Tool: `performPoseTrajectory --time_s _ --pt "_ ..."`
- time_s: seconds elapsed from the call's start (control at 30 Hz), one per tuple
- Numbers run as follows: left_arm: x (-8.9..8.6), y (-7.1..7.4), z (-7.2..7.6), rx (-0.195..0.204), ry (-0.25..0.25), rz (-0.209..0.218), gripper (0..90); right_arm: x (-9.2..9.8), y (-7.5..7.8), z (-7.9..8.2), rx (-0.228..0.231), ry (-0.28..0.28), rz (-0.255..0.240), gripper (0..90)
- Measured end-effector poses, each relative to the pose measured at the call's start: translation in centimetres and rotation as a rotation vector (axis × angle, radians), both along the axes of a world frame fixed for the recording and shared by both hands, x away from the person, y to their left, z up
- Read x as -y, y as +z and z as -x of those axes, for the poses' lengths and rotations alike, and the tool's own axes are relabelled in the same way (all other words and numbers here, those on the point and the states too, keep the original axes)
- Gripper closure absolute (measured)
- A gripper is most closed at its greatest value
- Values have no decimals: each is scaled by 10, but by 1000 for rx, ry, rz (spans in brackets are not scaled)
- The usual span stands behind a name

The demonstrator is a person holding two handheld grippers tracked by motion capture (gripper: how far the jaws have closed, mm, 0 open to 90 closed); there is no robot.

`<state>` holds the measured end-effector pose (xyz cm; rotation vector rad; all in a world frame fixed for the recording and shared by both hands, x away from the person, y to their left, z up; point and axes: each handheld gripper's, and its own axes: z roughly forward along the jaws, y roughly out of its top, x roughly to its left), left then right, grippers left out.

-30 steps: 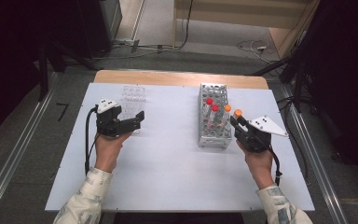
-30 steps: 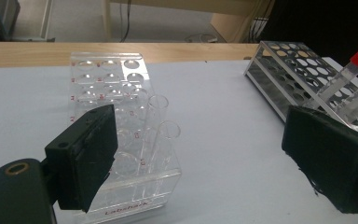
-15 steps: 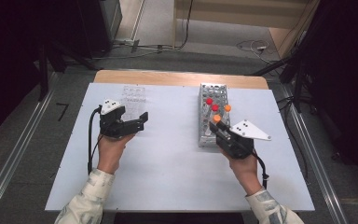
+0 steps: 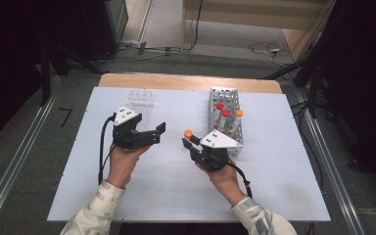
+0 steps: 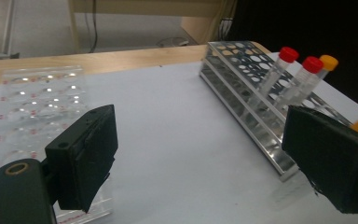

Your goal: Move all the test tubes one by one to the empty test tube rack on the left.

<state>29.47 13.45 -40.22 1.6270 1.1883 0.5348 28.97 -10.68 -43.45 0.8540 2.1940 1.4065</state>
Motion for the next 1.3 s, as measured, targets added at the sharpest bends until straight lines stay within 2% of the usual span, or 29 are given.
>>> performPoseTrajectory --time_s 0.13,0.3,0.4,0.5,0.57,0.67,0.87,1.07,1.13,1.23,1.3 --pt "11 2 5 7 -46 -6 121 -15 -8 -2 -9 17 20 709" --pt "24 3 11 14 -127 -16 187 -22 -11 -4 -18 18 7 710" --pt "30 0 12 7 -174 -23 278 -24 -14 -6 -23 17 14 710" --pt "36 -4 11 -5 -210 -34 417 -24 -14 -6 -25 20 17 710" --pt "37 -6 11 -5 -219 -40 517 -24 -14 -6 -27 21 14 710" --pt "39 -9 10 -9 -230 -57 613 -25 -14 -5 -25 23 18 710" --pt "41 -11 10 -14 -235 -78 685 -25 -14 -4 -24 23 20 709" --pt "40 -11 9 -14 -234 -75 693 -25 -14 -4 -24 25 23 699" --pt "39 -10 9 -14 -230 -72 694 -25 -14 -4 -26 28 21 638" --pt "36 -9 9 -8 -224 -59 695 -24 -13 -5 -44 32 26 469" --pt "33 -8 9 -6 -217 -50 695 -21 -12 -6 -54 41 31 424"
